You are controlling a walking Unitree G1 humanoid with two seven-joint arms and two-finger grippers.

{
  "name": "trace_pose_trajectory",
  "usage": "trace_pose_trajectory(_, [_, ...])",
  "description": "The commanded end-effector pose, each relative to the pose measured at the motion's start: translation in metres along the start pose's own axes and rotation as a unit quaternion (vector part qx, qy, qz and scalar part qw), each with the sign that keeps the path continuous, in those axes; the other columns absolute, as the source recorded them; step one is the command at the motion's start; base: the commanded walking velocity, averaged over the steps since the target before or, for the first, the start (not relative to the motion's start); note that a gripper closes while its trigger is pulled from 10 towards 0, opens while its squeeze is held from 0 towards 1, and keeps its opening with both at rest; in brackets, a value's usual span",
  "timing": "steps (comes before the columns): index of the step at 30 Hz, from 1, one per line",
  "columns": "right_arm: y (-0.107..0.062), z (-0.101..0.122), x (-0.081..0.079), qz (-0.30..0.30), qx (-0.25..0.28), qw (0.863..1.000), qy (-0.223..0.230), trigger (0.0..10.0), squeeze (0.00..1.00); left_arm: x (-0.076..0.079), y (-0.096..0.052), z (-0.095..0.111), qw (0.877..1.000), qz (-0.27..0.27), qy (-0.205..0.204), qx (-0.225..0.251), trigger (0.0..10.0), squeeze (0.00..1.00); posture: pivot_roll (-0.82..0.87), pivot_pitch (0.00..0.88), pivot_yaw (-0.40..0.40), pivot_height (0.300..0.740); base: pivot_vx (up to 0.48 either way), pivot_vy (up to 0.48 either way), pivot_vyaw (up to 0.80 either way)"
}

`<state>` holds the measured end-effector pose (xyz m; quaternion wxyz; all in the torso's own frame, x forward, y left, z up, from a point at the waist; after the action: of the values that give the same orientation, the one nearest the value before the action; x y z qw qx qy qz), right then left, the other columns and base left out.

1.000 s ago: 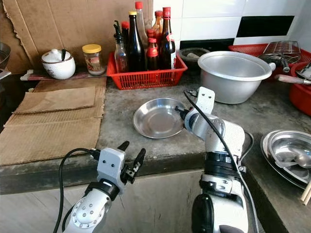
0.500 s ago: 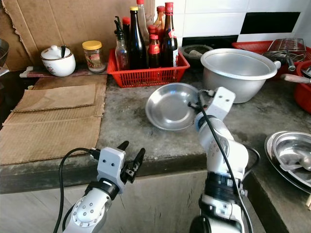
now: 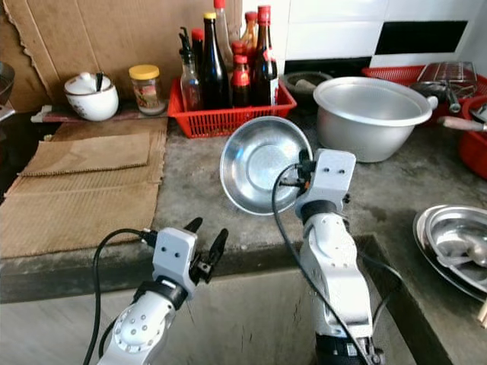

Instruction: Kitchen organization

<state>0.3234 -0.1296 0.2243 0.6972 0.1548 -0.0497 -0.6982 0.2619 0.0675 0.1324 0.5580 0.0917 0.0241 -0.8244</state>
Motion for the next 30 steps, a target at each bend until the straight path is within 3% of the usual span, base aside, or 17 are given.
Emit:
trace_pose_trajectory(1, [0.0, 0.021, -0.001, -0.002, 0.05, 0.999, 0.004, 0.0, 0.0, 0.0, 0.001, 0.008, 1.0, -0.002, 0.002, 0.016, 10.0, 0.0, 0.05, 0.0, -0.029, 0.74, 0.0, 0.0, 0.0])
trace_pose_trajectory(9, [0.001, 0.022, -0.002, 0.001, 0.057, 0.998, -0.008, 0.0, 0.0, -0.001, 0.002, 0.01, 1.0, 0.002, 0.004, 0.019, 10.0, 0.0, 0.05, 0.0, -0.029, 0.74, 0.0, 0.0, 0.0])
trace_pose_trajectory(10, [0.0, 0.02, -0.002, 0.001, 0.052, 0.999, -0.017, 2.8, 0.0, -0.001, 0.002, 0.011, 1.0, 0.002, 0.003, 0.02, 10.0, 0.0, 0.05, 0.0, -0.026, 0.74, 0.0, 0.0, 0.0])
trace_pose_trajectory(11, [0.0, 0.018, -0.002, 0.001, 0.048, 0.999, -0.024, 10.0, 0.0, -0.001, 0.001, 0.011, 1.0, 0.003, 0.002, 0.021, 10.0, 0.0, 0.05, 0.0, -0.033, 0.74, 0.0, 0.0, 0.0])
trace_pose_trajectory(30, [-0.005, 0.013, -0.013, 0.041, 0.043, 0.998, -0.003, 10.0, 0.0, -0.002, 0.003, 0.015, 1.0, 0.006, 0.004, 0.028, 10.0, 0.0, 0.05, 0.0, -0.039, 0.74, -0.054, 0.0, 0.0])
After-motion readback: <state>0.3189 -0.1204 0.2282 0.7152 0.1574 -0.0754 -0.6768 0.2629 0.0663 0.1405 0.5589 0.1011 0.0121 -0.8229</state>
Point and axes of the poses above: a point about 5 cm out from each wrist's last joint towards the gripper, its own y axis pointing out of the wrist towards the gripper, its own z axis along the axis of the wrist's last joint, x = y × z, the point moved 3 cm from there along y, pointing out of the wrist towards the gripper, and after that the axes turned 3 degrees about y, right-handed, at the moved point
